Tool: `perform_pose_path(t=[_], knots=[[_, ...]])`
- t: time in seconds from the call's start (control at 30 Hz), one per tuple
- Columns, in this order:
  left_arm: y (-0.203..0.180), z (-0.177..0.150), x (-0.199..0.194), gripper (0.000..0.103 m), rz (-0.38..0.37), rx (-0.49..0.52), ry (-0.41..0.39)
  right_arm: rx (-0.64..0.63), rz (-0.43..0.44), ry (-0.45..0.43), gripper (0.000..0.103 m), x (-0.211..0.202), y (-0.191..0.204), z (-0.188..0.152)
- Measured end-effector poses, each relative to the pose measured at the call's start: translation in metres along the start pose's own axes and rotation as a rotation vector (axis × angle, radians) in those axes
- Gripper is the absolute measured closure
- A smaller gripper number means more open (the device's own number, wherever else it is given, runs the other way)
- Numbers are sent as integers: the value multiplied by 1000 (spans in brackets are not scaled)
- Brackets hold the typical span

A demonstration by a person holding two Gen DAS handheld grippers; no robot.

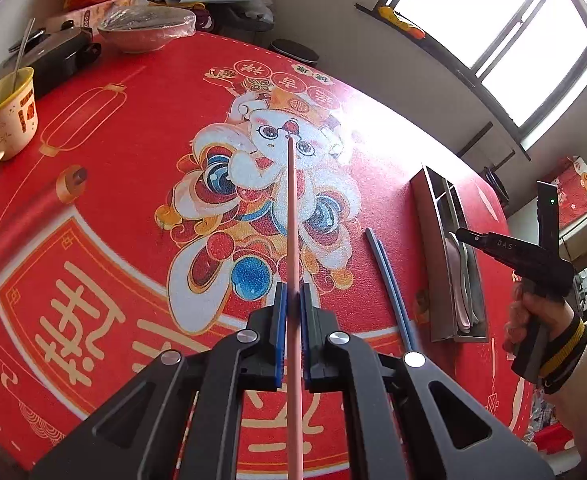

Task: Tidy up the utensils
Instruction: 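Lower the green chopstick into the steel tray and open the right tool, then lower the pink chopstick into the steel tray and open the left tool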

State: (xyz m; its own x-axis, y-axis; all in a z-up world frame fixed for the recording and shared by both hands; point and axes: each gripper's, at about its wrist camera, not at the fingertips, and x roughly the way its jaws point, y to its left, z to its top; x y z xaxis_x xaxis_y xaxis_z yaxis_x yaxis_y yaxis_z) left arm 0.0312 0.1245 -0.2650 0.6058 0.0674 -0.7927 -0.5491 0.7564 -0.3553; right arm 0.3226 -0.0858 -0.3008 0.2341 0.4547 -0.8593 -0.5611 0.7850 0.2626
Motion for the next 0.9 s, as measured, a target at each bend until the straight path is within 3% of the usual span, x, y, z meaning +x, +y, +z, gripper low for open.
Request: perform_pose_path(t=[0.43, 0.73, 0.77, 0.8, 0.83, 0.9], knots=[[-8, -12, -9, 97, 33, -48, -19, 13, 2, 72, 95, 14, -2, -1], [-47, -1, -1, 97, -3, 10, -9, -7, 10, -21, 94, -27, -4, -6], [-54, 2, 1, 97, -11, 20, -7, -11, 15, -31, 92, -32, -5, -8], [-62, 4, 3, 97, -20, 32, -5, -8, 21, -40, 83, -37, -8, -10], [-70, 6, 6, 97, -30, 43, -3, 3, 30, -47, 67, -41, -11, -12], [-87, 11, 12, 97, -49, 64, 3, 18, 43, -69, 48, -52, -18, -18]])
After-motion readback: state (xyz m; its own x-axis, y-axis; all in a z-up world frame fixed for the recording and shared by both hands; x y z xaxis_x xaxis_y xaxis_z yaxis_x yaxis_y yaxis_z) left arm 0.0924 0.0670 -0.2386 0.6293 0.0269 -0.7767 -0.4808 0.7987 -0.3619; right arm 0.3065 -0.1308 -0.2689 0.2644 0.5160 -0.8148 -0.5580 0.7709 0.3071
